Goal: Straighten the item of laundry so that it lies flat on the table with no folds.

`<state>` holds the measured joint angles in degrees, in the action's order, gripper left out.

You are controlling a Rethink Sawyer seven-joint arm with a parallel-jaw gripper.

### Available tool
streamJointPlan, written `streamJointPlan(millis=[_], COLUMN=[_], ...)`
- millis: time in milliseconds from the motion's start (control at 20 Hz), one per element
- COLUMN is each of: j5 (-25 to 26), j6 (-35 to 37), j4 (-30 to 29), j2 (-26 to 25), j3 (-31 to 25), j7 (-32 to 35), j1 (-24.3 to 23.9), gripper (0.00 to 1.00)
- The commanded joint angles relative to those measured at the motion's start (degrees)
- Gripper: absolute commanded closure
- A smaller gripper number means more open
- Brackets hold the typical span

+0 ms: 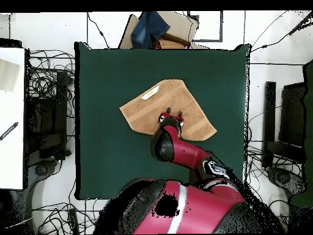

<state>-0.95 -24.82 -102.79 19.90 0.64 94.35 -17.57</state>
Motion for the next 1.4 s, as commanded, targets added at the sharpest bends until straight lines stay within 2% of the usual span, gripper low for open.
streamJointPlan(millis=[50,150,450,700,900,1400], j5=[-8.3,-8.6,-4.8,-3.0,-2.3,-0.2], j6=[20.9,23.9,29.4,31.0,29.5,26.3], j4=[-2.0,-1.7,-1.8,-1.6,-2.2,-2.9], j2=[3.2,4.7,8.5,8.7,9.0,8.5], j3=[2.8,4.0,2.9,1.5,-1.5,-2.0], j7=[7.7,6.9,7.0,7.2,7.3,8.1], j1=[9.3,10.2,8.8,6.8,3.2,2.0], gripper=[0.00,0.00,0.00,0.00,0.00,0.00])
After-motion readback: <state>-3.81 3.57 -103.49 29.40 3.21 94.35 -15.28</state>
